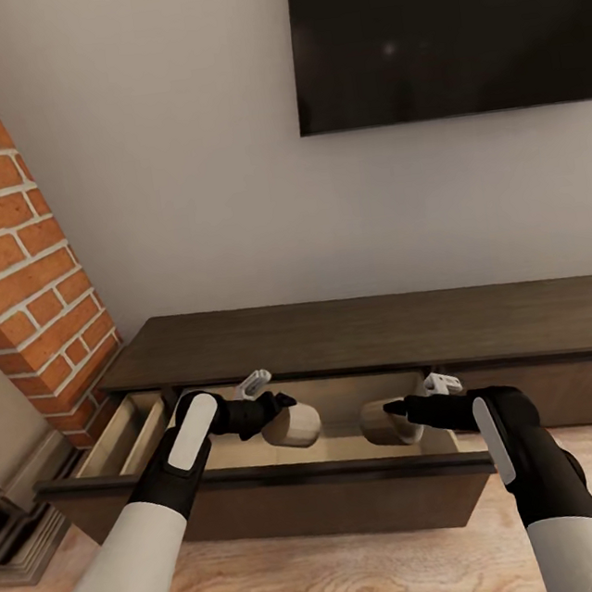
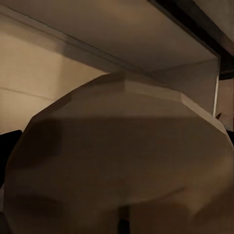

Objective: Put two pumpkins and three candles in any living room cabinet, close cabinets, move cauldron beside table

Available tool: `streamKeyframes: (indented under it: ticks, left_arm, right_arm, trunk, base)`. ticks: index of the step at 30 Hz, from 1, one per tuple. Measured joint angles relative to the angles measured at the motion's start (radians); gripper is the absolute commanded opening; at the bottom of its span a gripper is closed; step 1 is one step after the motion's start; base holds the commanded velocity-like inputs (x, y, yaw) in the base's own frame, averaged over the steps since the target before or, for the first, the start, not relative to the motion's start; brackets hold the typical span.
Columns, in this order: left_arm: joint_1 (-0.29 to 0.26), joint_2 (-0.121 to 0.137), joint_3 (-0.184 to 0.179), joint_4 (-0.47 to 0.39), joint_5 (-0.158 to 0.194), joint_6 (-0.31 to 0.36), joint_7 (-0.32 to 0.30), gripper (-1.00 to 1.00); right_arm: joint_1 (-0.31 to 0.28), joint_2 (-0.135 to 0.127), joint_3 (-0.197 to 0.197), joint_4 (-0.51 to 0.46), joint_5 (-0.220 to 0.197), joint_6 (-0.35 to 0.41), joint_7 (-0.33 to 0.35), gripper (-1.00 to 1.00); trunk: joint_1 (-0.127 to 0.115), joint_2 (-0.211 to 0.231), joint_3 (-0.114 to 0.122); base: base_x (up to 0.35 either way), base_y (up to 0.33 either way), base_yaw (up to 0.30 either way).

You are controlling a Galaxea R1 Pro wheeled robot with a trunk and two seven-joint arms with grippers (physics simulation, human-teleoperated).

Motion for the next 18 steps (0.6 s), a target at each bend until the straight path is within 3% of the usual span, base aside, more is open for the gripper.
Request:
streamKeyframes:
  ticks: [12, 18]
  left_arm:
    - [-0.001, 0.001, 0.002, 0.019, -0.004, -0.001, -0.001, -1.00]
    - [-0.002, -0.002, -0.006, 0.075, -0.004, -0.004, 0.001, -1.00]
  right_arm:
    - [-0.003, 0.011, 0.003, 0.015, -0.001, 0.000, -0.061, -1.00]
    - [-0.011, 0.020, 0.004, 0.062, -0.003, 0.000, -0.070, -1.00]
  trunk:
    - [0.000, 0.000, 0.000]
    - [0.000, 0.000, 0.000]
  base:
    - [0.158, 0.197, 0.000]
    - [0.060, 0.066, 0.000]
